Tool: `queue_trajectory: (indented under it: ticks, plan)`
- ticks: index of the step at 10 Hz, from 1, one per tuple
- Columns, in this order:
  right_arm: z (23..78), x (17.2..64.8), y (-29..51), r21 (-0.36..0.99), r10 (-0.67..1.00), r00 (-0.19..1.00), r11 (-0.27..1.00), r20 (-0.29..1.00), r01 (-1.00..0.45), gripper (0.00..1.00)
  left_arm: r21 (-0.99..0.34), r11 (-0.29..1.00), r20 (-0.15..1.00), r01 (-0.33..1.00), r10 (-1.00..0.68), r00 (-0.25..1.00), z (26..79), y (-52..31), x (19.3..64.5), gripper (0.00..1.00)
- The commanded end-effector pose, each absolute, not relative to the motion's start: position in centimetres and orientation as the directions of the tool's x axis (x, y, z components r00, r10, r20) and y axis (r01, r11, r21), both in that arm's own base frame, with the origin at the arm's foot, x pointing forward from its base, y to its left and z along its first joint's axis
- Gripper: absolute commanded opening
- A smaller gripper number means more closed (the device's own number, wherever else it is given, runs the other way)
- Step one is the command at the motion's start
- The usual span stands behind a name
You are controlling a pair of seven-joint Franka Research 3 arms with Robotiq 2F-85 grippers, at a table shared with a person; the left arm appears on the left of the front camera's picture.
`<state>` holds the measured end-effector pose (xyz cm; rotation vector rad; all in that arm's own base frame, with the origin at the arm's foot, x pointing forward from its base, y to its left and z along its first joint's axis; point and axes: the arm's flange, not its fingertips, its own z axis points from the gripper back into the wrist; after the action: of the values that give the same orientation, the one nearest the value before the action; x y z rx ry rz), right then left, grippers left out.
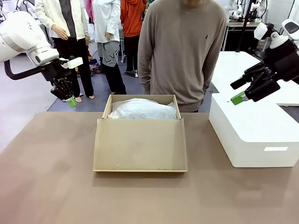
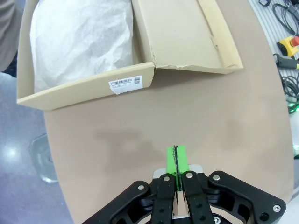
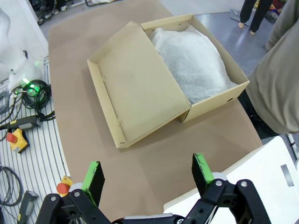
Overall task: Pack the shoes into the box.
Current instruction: Close the Shoes Box.
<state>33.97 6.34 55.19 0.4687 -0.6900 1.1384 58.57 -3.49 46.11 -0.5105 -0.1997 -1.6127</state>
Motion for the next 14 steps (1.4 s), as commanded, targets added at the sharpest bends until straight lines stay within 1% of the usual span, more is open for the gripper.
queue_trajectory:
  ticks: [1, 3, 6, 8, 10, 14]
  plan:
    - [55.2, 34.3, 6.3, -0.012, 0.647, 0.222, 0.337, 0.729, -0.942, 1.0, -0.171, -0.117, 0.438, 0.978, -0.899, -0.031, 46.1, -3.5, 58.6, 0.0]
    - [55.2, 34.3, 6.3, -0.012, 0.647, 0.222, 0.337, 0.729, -0.942, 1.0, -0.225, -0.16, 0.484, 0.961, -0.875, -0.032, 44.0, -3.4, 59.9, 0.0]
    - [55.2, 34.3, 6.3, -0.012, 0.647, 0.222, 0.337, 0.729, -0.942, 1.0, -0.26, -0.188, 0.526, 0.947, -0.85, -0.024, 41.6, -3.0, 60.7, 0.0]
    - [55.2, 34.3, 6.3, -0.012, 0.647, 0.222, 0.337, 0.729, -0.942, 1.0, -0.298, -0.176, 0.576, 0.938, -0.817, 0.029, 40.1, -3.1, 60.7, 0.0]
    - [55.2, 34.3, 6.3, -0.012, 0.647, 0.222, 0.337, 0.729, -0.942, 1.0, -0.303, -0.176, 0.602, 0.937, -0.797, 0.045, 39.0, -3.7, 60.3, 0.0]
    - [55.2, 34.3, 6.3, -0.012, 0.647, 0.222, 0.337, 0.729, -0.942, 1.0, -0.328, -0.192, 0.592, 0.925, -0.805, 0.043, 36.6, -5.2, 60.1, 0.0]
